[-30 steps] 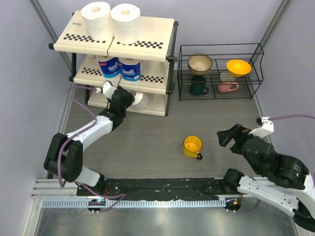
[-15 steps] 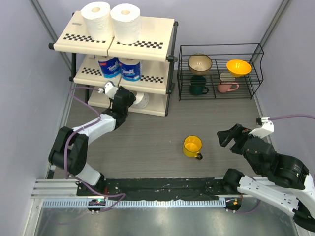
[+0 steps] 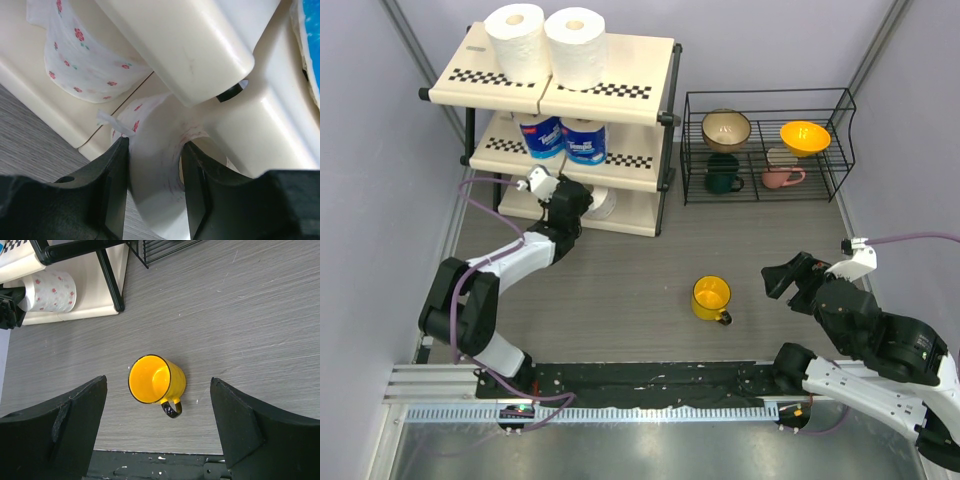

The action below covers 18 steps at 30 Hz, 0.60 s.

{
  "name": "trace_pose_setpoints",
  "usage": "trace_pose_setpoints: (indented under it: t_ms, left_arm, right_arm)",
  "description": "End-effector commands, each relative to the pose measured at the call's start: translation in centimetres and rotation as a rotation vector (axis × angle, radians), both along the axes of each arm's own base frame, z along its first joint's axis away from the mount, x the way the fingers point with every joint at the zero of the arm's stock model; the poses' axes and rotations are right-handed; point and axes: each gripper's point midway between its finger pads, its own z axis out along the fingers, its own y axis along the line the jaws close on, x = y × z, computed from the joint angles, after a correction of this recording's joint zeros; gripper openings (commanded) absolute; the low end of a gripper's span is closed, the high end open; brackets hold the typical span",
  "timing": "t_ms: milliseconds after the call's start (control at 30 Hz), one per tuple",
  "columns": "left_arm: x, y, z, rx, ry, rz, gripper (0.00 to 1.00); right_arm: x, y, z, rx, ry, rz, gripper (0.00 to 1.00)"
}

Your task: Place and organize the paper towels onto the shelf

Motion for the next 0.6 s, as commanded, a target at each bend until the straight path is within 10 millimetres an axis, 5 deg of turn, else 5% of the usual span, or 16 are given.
trace_pose_setpoints:
  t_ms: [0,333,567]
  left_arm:
    - [1.9,0.4,3.7,-0.040,-0.122,0.057,0.42]
    - [1.8,-0.2,2.5,-0.054,-0.098,0.032,0.88]
    - [0.7,-0.2,4.0,-0.096,-0.137,0.013,0.95]
  right_arm:
    - [0.3,-0.3,1.1,0.030,-0.029,-0.031,0.89]
    - [0.3,-0.3,1.1,0.029,-0.028,-0.031,0.89]
    - [0.3,-0.3,1.0,0.025,-0.026,-0.030,0.89]
